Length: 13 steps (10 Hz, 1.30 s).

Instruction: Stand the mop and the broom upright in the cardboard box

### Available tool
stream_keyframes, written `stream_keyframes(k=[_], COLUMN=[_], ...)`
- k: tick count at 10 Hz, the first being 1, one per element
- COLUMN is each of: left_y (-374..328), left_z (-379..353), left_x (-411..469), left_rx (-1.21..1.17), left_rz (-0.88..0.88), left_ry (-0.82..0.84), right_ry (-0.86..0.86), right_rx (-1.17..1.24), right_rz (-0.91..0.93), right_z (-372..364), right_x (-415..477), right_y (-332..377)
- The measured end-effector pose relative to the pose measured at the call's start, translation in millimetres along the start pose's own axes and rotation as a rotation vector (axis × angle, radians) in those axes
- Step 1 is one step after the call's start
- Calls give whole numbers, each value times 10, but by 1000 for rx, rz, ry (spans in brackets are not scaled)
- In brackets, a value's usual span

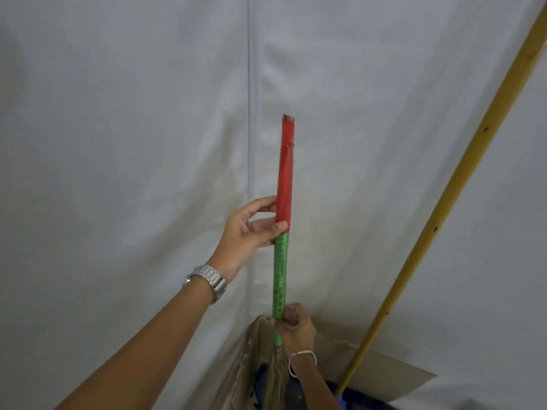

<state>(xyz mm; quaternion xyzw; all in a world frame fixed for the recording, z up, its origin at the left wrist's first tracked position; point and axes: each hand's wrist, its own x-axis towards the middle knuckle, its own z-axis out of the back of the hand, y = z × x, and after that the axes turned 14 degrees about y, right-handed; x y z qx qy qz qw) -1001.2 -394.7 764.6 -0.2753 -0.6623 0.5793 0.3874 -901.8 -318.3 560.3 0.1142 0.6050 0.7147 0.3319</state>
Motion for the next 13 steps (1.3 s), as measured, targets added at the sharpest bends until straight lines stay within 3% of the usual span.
stream_keyframes(k=[4, 6, 9, 11, 13], left_y=[535, 588, 734, 750, 716], left_z=[457, 562, 484, 448, 180], left_x=[42, 21, 8, 36, -66], left_rx=[-16, 80, 314, 426, 441], left_rz=[-25, -51, -211, -263, -224], left_ry=[-280, -335, -649, -708, -747], right_ry=[38, 120, 231, 280, 448], right_rx=[-54, -23, -40, -59, -274], right_rz=[27, -9, -18, -31, -32], right_z=[-478, -612, -658, -586, -375], right_x=[554, 638, 638, 671, 585], right_y=[-361, -299, -244, -334, -370])
